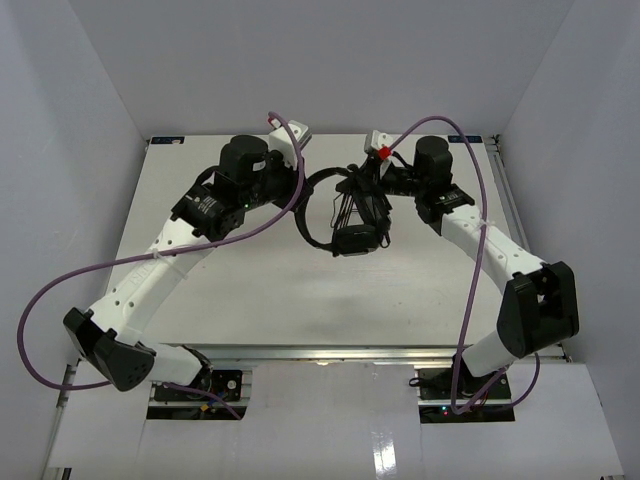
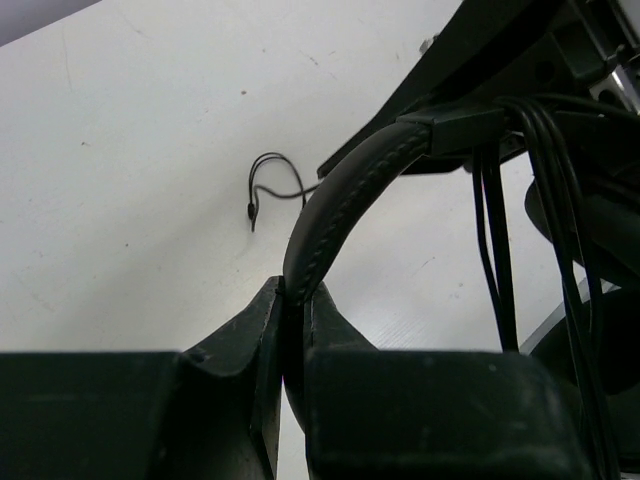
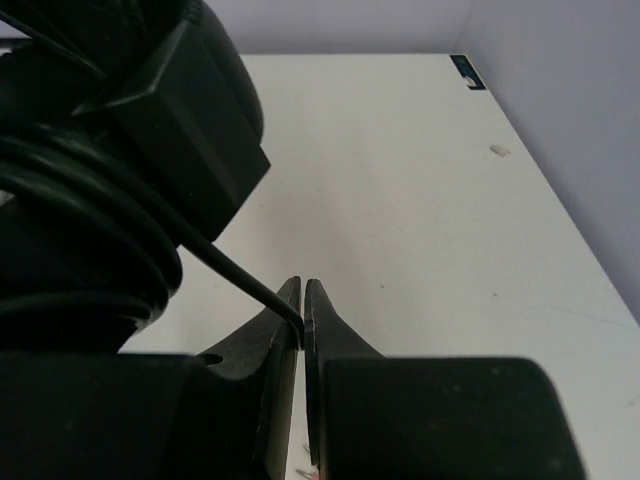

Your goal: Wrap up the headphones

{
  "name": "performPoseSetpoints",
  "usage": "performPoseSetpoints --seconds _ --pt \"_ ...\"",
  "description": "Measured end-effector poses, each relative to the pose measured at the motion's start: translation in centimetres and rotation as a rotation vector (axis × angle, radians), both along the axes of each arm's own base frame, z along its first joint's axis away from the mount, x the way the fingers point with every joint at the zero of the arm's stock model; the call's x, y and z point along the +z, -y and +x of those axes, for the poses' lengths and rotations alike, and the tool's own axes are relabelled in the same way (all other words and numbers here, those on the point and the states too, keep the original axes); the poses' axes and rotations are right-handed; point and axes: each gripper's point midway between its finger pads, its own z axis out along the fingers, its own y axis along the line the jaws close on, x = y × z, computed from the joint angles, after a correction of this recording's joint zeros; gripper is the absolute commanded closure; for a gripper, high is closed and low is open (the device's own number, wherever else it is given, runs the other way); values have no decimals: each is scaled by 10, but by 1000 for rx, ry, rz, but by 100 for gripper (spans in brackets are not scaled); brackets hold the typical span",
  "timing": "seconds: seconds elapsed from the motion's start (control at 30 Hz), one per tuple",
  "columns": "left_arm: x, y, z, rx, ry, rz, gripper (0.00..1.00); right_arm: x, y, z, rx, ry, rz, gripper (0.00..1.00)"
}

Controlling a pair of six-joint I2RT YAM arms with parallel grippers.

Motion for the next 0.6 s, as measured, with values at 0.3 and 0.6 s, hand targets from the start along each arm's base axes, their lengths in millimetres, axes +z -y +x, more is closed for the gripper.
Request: performPoseSetpoints --seconds 0.3,0.6 --pt "23 5 2 33 -37 -49 100 4 -23 -10 190 -268 252 86" --pt "88 20 -3 -4 58 -209 100 -26 -47 -22 255 -581 275 78"
